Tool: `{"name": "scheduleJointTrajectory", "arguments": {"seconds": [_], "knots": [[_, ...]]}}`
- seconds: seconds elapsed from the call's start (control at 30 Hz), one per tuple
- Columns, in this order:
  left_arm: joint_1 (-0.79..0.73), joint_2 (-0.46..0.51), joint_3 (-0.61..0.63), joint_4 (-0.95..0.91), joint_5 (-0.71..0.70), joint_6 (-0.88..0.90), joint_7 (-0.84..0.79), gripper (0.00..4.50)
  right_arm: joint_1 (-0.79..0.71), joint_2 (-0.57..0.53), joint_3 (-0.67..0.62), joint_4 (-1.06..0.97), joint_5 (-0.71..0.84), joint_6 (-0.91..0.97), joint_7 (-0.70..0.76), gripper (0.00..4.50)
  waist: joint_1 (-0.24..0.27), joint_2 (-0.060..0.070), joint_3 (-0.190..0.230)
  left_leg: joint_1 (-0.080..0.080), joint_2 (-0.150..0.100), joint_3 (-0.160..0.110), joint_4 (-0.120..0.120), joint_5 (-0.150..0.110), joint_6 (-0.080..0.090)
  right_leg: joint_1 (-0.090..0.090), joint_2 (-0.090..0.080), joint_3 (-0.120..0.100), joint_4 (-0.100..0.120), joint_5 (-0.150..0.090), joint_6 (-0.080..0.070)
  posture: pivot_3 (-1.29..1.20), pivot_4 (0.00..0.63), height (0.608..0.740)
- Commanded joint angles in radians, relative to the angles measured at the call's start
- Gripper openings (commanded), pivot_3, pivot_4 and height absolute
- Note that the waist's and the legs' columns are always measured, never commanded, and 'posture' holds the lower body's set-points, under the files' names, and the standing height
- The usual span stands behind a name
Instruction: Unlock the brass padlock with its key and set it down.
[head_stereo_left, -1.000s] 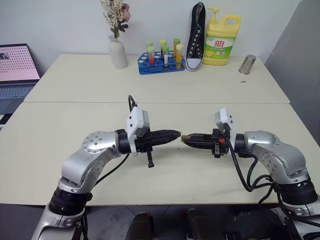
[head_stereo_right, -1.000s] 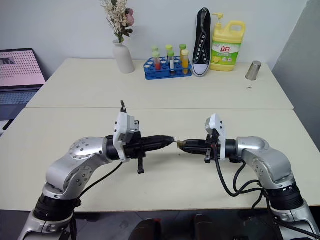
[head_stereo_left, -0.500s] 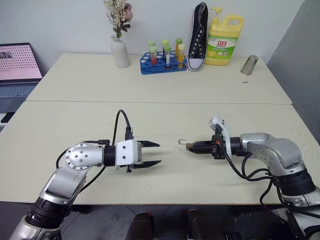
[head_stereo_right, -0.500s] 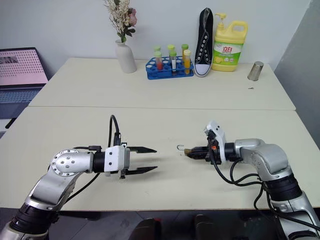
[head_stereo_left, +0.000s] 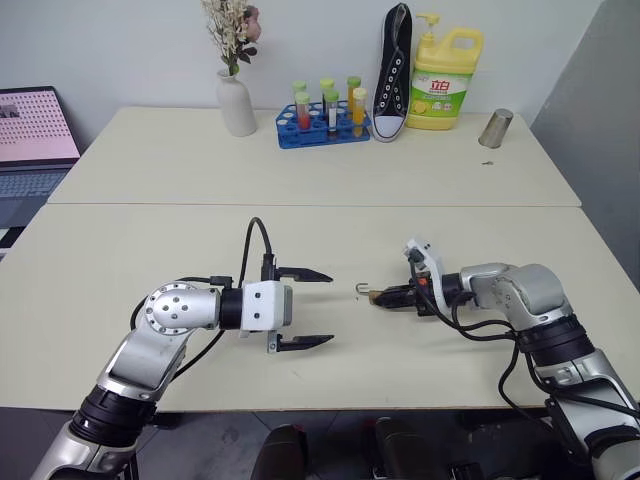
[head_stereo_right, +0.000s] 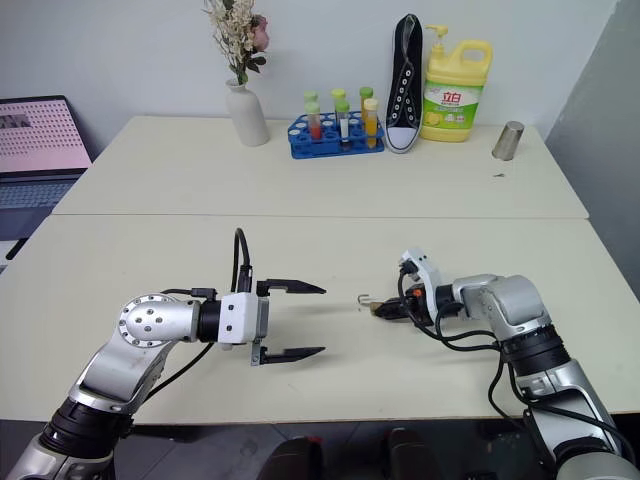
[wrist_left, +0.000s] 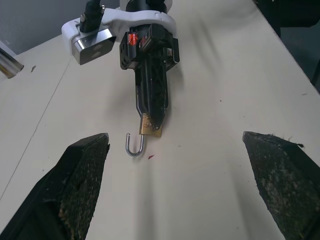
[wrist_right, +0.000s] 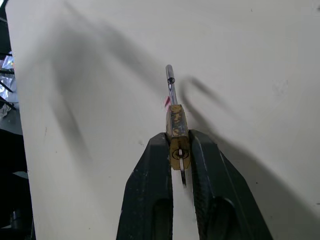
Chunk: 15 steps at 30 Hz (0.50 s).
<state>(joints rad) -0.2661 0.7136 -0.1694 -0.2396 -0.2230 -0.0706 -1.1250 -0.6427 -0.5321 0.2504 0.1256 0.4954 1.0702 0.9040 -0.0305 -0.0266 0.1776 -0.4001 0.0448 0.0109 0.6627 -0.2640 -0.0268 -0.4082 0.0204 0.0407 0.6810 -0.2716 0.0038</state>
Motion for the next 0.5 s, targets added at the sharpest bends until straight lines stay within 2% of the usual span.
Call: {"name": "scheduleJointTrajectory", "arguments": {"seconds": [0.03, 0.17, 0.27, 0.3, 0.5], "knots": [[-0.003, -0.016, 0.008, -0.011, -0.027, 0.012, 0.005, 4.5, -0.001, -0.028, -0.014, -0.032, -0.018, -0.028, 0.009, 1.84, 0.0, 0.0, 0.0, 0.0, 0.0, 0.0, 0.0, 0.0, 0.0, 0.0, 0.0, 0.0, 0.0, 0.0, 0.0, 0.0, 0.15, 0.74], [-0.013, -0.041, 0.031, 0.0, -0.054, 0.063, 0.032, 4.5, 0.045, -0.101, -0.011, -0.082, -0.05, -0.109, 0.044, 3.31, 0.004, 0.0, 0.0, 0.0, 0.0, 0.0, 0.0, 0.0, 0.0, 0.0, 0.0, -0.001, 0.0, 0.0, 0.001, 0.0, 0.15, 0.74], [-0.022, -0.044, 0.062, 0.027, -0.07, 0.091, 0.052, 4.5, 0.101, -0.174, -0.004, -0.145, -0.108, -0.29, 0.096, 4.32, 0.004, 0.0, 0.0, 0.0, -0.001, 0.0, 0.0, 0.0, 0.0, 0.0, 0.0, 0.0, 0.0, -0.002, 0.003, 0.0, 0.15, 0.74], [-0.027, -0.043, 0.075, 0.03, -0.079, 0.112, 0.062, 4.5, 0.119, -0.195, -0.011, -0.167, -0.123, -0.347, 0.109, 4.45, 0.004, 0.0, 0.0, 0.0, 0.0, 0.0, 0.0, 0.0, 0.0, 0.0, 0.0, 0.0, 0.0, -0.002, 0.004, 0.0, 0.15, 0.74], [0.0, 0.011, 0.086, -0.02, -0.037, 0.235, 0.106, 4.5, 0.193, -0.277, -0.071, -0.263, -0.13, -0.496, 0.178, 4.45, -0.003, 0.0, 0.0, 0.001, 0.001, -0.001, 0.0, 0.0, 0.0, 0.0, 0.0, 0.0, 0.0, -0.003, 0.004, 0.0, 0.15, 0.74]]}}
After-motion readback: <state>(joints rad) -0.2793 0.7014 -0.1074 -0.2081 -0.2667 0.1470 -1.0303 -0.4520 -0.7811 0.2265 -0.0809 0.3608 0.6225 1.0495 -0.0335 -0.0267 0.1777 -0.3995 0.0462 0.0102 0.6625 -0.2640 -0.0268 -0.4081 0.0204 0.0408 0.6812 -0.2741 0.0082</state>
